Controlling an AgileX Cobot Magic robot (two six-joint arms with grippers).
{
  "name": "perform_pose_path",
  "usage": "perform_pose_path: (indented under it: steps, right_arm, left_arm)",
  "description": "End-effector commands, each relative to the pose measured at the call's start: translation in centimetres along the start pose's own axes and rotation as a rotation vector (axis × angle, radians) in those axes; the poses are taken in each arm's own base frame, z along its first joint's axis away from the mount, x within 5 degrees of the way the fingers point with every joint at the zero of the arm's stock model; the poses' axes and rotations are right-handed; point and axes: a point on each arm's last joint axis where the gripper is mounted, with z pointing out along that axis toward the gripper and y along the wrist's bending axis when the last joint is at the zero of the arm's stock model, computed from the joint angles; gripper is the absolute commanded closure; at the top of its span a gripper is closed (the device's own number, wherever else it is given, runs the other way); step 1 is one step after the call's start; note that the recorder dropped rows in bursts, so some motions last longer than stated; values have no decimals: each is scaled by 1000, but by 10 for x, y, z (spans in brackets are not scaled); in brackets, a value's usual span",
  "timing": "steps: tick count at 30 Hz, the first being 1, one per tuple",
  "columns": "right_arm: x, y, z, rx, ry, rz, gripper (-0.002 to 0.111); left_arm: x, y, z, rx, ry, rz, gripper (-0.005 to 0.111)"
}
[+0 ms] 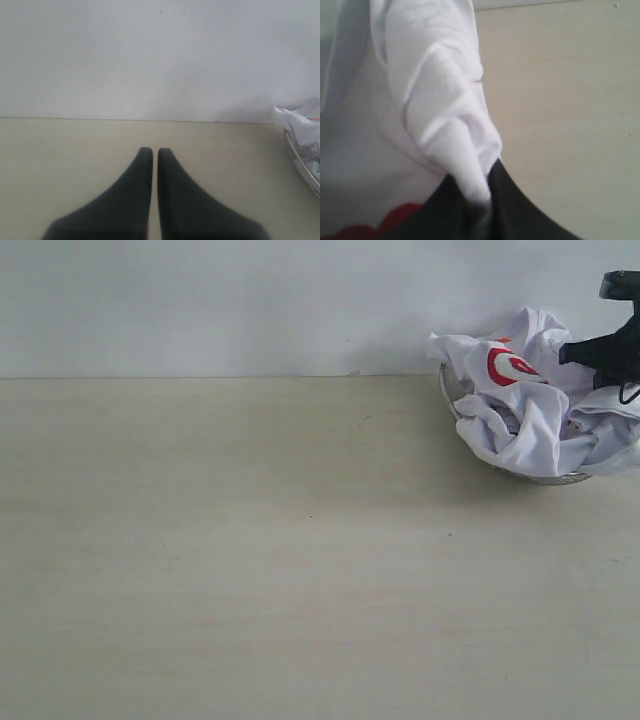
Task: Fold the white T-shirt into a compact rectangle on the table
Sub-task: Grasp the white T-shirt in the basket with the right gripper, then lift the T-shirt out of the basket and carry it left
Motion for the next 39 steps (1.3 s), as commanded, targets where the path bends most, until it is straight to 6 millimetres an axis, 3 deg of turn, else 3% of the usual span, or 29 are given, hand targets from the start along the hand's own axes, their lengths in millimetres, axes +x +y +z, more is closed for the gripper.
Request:
perform_pose_path:
  steps: [1,9,17,21,26,30,39]
  right_arm:
    - [-25,0,-37,2,-101,17,108]
    - [-71,7,-121,-50,-276,65,108]
    - [-96,34,-218,-320,-431,133,108]
    - [-98,50,-261,-427,-497,131,108]
    - [-92,84,-328,-611,-586,114,108]
    - [-84,107,-368,-724,-637,74,108]
    - [-74,130,-406,-1057,-611,129,108]
  left_arm:
    - [-1,-1,1,4,-5,2,102]
    - [-1,-1,1,4,-5,2,102]
    - [-2,-1,0,1,-18,2,102]
    - [-3,-1,0,2,-20,2,102]
    - [-3,-2,-2,13,-26,-24,102]
    - [-4,-2,-2,12,-33,-24,102]
    - [-12,-4,-15,8,-108,-19,102]
